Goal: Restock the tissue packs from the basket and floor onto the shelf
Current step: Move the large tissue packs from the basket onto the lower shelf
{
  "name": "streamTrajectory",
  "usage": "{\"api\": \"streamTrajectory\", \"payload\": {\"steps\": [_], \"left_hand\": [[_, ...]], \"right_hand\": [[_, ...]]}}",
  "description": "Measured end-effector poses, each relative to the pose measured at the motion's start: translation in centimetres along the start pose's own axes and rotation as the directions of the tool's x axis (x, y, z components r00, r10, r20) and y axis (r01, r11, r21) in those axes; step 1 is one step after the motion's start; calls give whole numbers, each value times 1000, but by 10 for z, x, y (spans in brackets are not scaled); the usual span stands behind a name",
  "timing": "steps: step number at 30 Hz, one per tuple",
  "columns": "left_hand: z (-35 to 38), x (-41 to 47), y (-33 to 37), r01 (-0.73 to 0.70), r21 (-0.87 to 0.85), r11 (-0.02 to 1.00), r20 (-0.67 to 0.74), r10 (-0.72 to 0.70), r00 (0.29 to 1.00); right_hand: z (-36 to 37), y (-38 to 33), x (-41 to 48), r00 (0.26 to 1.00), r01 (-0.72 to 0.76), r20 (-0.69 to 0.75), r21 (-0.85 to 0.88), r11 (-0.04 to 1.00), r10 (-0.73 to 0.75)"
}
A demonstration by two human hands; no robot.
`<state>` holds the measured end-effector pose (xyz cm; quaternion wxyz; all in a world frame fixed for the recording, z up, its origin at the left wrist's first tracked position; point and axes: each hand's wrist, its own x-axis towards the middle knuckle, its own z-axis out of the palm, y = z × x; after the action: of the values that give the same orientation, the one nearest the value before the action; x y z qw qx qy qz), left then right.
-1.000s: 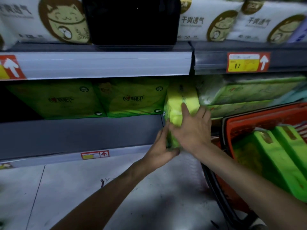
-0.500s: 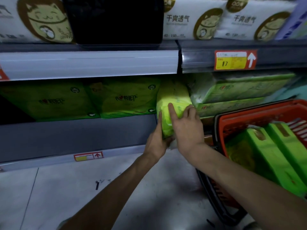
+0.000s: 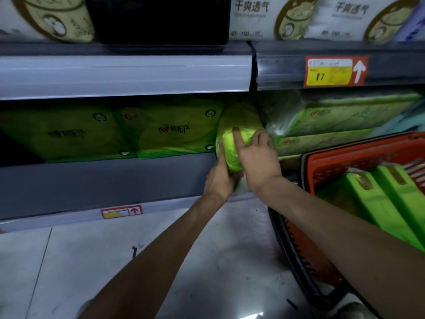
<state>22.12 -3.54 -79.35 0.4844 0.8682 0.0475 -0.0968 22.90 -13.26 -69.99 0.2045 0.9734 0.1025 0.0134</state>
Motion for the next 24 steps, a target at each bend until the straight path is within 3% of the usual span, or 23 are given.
{"api": "streamTrajectory", "payload": {"steps": [4,11,13,15,17,20,22,24], "left_hand": [[4,-14,1,-68,18,997,-2,68,998],[-20,-35,-17,-76,-10,997,191,77,979],[-35,-36,-26,-79,-30,996,134,82,988],[-54,-35,-37,-35,-48,998,21,36,999],[-82,-34,-46,60,-137,989,-108,-75,991],[-124,-25,-61,81,-170,982,-325,-134,936],[-151,-17,-62,62,-190,980,-431,-140,891],[-171,-9,-57,86,-192,978,-482,-170,860]], "right_hand": [[-8,4,-12,996,37,77,23,999,-38],[-41,0,-29,951,-38,308,140,989,-7],[-48,-12,-35,993,-12,119,185,983,-10],[-53,-32,-41,995,92,-70,357,930,-71],[-54,-56,-38,994,107,-72,588,801,-80],[-45,-88,-11,985,-171,166,850,499,56],[-36,-100,12,932,-357,330,907,223,152],[-28,-105,33,890,-428,415,903,32,191]]}}
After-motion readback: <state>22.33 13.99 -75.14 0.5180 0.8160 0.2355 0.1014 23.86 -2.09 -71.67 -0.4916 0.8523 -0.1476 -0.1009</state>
